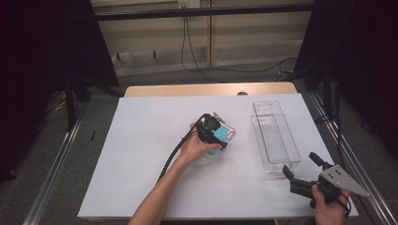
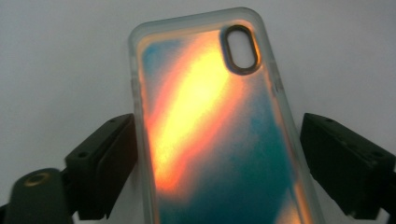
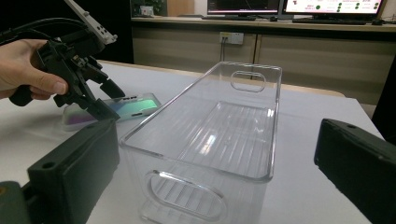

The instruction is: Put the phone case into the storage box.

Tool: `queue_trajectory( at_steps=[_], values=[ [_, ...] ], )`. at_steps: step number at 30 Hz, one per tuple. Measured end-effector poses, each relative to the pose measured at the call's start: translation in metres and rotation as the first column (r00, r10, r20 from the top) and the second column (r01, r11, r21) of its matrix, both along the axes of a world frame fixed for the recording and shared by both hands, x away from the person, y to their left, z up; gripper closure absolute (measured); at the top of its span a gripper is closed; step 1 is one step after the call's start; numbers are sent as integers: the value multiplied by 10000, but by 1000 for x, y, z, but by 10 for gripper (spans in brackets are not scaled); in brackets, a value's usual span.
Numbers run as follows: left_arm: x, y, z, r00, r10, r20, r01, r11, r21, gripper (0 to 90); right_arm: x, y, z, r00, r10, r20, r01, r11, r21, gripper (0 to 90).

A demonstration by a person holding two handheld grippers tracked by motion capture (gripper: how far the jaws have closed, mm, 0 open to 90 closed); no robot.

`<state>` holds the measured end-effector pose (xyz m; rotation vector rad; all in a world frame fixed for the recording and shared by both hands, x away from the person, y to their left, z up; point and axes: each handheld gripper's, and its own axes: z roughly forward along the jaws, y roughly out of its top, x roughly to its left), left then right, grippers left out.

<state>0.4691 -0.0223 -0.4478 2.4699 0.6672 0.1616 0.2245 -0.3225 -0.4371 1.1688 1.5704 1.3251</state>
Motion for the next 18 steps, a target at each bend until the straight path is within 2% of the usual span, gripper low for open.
queue_trajectory(
  at_steps=[15, 18],
  values=[
    [-2, -1, 2, 9996, 273, -25, -273, 9996, 84, 164, 0, 0, 0, 10000, -4, 3, 4, 10000, 7, 0],
    [-3, -1, 2, 9998, 203, 34, -203, 9997, 158, 167, 0, 0, 0, 10000, 1, 3, -1, 10000, 5, 0]
  ],
)
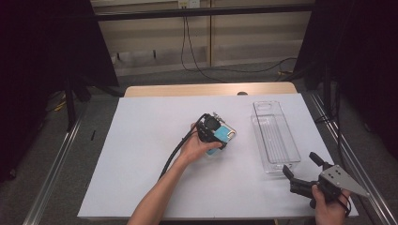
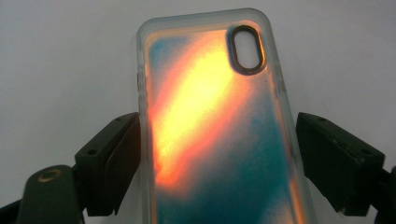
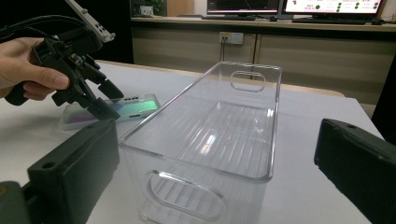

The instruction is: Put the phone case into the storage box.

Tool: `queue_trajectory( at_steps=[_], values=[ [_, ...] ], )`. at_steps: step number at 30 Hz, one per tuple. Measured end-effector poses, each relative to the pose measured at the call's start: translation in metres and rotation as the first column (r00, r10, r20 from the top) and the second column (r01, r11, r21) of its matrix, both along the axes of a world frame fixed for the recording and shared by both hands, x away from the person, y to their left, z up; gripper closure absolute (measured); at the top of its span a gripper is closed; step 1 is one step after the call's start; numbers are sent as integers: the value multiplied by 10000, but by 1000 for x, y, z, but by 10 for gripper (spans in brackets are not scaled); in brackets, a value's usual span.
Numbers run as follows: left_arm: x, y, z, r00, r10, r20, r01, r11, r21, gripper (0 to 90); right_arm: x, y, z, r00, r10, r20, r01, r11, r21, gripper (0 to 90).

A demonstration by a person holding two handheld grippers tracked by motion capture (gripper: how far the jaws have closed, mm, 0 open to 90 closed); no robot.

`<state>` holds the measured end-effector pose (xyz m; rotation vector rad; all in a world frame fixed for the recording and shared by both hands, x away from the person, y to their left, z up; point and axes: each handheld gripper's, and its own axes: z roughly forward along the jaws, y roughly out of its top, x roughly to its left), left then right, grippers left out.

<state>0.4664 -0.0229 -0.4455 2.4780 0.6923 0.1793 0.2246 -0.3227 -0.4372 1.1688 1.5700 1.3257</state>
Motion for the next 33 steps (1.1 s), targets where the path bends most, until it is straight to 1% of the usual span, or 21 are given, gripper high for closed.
queue_trajectory(
  at_steps=[3, 5, 7, 11, 12, 14, 15, 19, 20, 22, 24, 25, 26, 28, 30, 31, 32, 33],
  values=[
    [0, 0, 0, 10000, -48, 6, 48, 10000, -24, 168, 0, 0, 0, 10000, -4, -8, 4, 10000, 7, 0],
    [-1, 1, 0, 10000, -21, 32, 21, 9999, -117, 168, 0, 0, 0, 10000, -13, 1, 13, 10000, 22, 0],
    [-1, 2, 0, 9999, -23, 109, 24, 9999, -105, 168, 0, 0, 0, 10000, -26, -9, 26, 10000, 36, 0],
    [-2, 2, 1, 9999, -2, 109, 3, 9999, -100, 168, 0, 0, 0, 10000, -31, -4, 31, 10000, 48, 0],
    [-2, 4, 3, 9999, 45, 112, -42, 9997, -251, 168, 0, 0, 0, 10000, -37, -6, 37, 10000, 47, 0],
    [-2, 4, 4, 9999, 66, 105, -63, 9994, -332, 168, 0, 0, 0, 10000, -38, -4, 38, 10000, 45, 0],
    [-2, 5, 6, 9998, 45, 202, -40, 9996, -270, 168, 0, 0, 0, 10000, -36, -3, 36, 10000, 43, 0],
    [-4, 7, 11, 9996, 91, 265, -81, 9992, -388, 168, 0, 0, 0, 10000, -21, 1, 21, 10000, 23, 0],
    [-5, 8, 12, 9995, 54, 305, -42, 9991, -410, 168, 0, 0, 0, 10000, -43, -7, 43, 10000, 47, 0],
    [-7, 11, 14, 9990, 135, 417, -116, 9989, -459, 168, 0, 0, 0, 10000, -41, -2, 41, 10000, 42, 0],
    [-8, 14, 15, 9989, 112, 455, -93, 9990, -432, 168, 0, 0, 0, 10000, -32, -2, 32, 10000, 41, 0],
    [-9, 16, 14, 9987, 209, 474, -186, 9986, -494, 168, 0, 0, 0, 10000, -32, -2, 32, 10000, 41, 0],
    [-9, 18, 14, 9988, 165, 454, -143, 9987, -496, 168, 0, 0, 0, 10000, -26, 0, 26, 10000, 25, 0],
    [-9, 22, 14, 9985, 276, 472, -249, 9981, -561, 168, 0, 0, 0, 10000, -23, 3, 23, 10000, 29, 0],
    [-9, 27, 14, 9985, 373, 410, -342, 9966, -745, 168, 0, 0, 0, 10000, -37, 6, 37, 10000, 43, 0],
    [-9, 29, 14, 9977, 492, 468, -455, 9959, -779, 168, 0, 0, 0, 10000, -51, -2, 51, 10000, 40, 0],
    [-9, 31, 15, 9979, 510, 404, -476, 9955, -818, 168, 0, 0, 0, 10000, -51, -2, 51, 10000, 40, 0],
    [-10, 36, 18, 9968, 655, 461, -610, 9939, -920, 168, 0, 0, 0, 10000, -51, -5, 51, 10000, 38, 0]
  ],
)
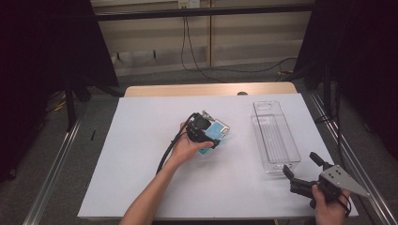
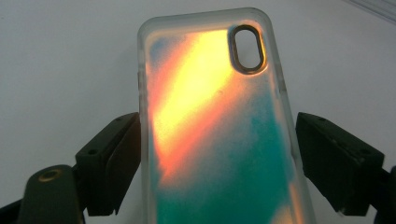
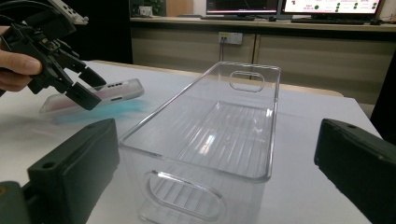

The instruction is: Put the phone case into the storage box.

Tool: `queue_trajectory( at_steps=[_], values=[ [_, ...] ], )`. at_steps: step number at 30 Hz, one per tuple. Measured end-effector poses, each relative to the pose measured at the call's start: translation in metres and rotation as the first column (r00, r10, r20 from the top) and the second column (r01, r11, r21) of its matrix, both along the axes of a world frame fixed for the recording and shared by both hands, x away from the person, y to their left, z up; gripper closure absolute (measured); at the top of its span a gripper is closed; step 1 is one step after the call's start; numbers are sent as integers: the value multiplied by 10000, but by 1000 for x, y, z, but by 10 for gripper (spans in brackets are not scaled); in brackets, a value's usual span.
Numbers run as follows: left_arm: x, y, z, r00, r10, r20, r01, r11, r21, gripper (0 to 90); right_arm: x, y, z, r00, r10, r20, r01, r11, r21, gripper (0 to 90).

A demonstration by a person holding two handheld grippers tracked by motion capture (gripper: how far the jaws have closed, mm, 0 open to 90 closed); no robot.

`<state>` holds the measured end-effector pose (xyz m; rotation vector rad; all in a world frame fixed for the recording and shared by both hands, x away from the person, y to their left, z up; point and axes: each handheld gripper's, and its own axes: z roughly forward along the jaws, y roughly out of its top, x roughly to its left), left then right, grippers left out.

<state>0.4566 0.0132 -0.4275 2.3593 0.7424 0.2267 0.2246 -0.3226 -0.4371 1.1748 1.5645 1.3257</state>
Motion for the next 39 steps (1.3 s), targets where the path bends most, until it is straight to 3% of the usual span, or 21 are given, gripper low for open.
queue_trajectory(
  at_steps=[14, 26, 32, 39],
  values=[
    [-13, 23, 13, 9987, 0, 501, 11, 9998, -218, 168, -1, 0, 0, 10000, -46, -2, 46, 10000, -68, 0],
    [-27, 42, 17, 9991, -143, 389, 160, 9989, -442, 167, -2, -1, 1, 9999, -151, 69, 151, 9999, -15, 0],
    [-38, 51, 25, 9980, -191, 606, 213, 9992, -352, 167, -2, -1, 0, 9999, -125, -12, 125, 9999, -29, 0],
    [-50, 65, 25, 9960, 88, 885, -56, 9993, -370, 167, -1, 0, -1, 9997, -253, -45, 253, 9996, -83, 0]
  ],
)
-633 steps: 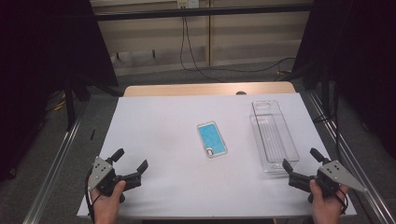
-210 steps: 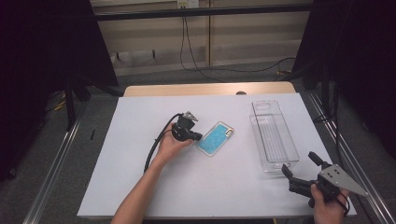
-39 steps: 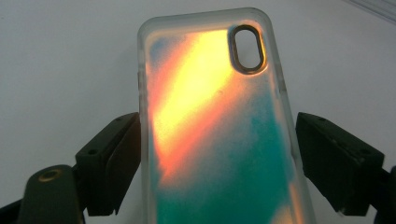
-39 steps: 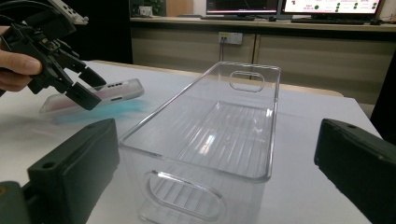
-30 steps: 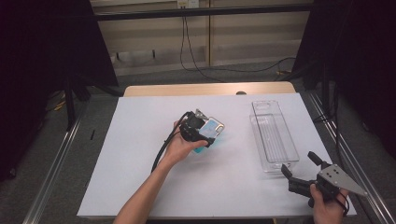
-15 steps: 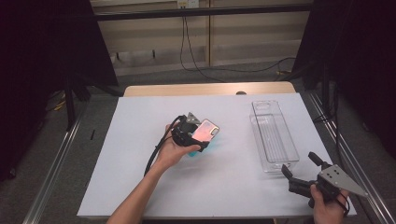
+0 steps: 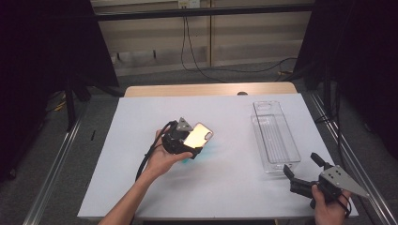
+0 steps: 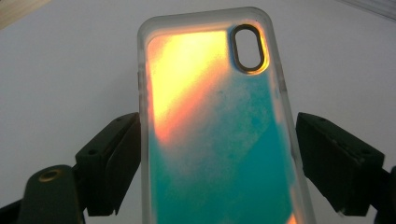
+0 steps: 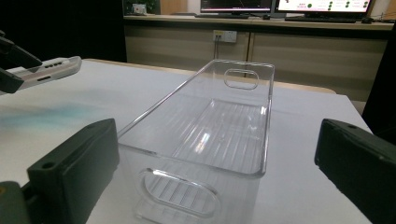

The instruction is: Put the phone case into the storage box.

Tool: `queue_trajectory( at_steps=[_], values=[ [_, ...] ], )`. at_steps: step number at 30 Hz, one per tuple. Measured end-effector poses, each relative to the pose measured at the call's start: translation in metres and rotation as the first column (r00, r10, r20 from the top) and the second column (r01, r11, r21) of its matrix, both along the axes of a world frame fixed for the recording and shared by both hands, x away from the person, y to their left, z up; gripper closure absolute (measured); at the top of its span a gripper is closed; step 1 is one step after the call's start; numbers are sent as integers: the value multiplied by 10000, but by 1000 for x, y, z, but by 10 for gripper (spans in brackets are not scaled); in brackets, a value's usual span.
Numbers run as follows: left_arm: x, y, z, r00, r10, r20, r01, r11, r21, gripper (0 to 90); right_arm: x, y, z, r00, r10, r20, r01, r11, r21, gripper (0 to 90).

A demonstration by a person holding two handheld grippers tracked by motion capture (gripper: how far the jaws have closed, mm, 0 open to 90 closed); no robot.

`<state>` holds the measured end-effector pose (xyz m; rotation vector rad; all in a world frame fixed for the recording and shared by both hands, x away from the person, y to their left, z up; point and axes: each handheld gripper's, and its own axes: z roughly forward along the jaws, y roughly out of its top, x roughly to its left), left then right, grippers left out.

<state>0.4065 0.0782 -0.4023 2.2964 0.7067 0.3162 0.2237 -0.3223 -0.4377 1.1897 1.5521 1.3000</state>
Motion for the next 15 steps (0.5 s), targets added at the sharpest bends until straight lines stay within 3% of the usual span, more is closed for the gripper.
queue_trajectory(
  at_steps=[5, 7, 12, 15],
  values=[
    [-9, 10, -1, 9995, 295, 95, -294, 9995, -106, 167, 1, 1, 0, 10000, 64, -49, -64, 10000, 13, 0],
    [-12, 12, -1, 9992, 343, 213, -345, 9994, 94, 167, 1, 2, 0, 9999, 81, -72, -81, 10000, 42, 0],
    [-20, 19, 1, 9979, 535, 366, -532, 9985, -86, 167, 1, 3, -1, 9998, 159, -151, -159, 9999, -12, 0],
    [-24, 24, -1, 9976, 643, 241, -642, 9979, -29, 167, 2, 5, -2, 9994, 241, -242, -241, 9997, -20, 0]
  ],
)
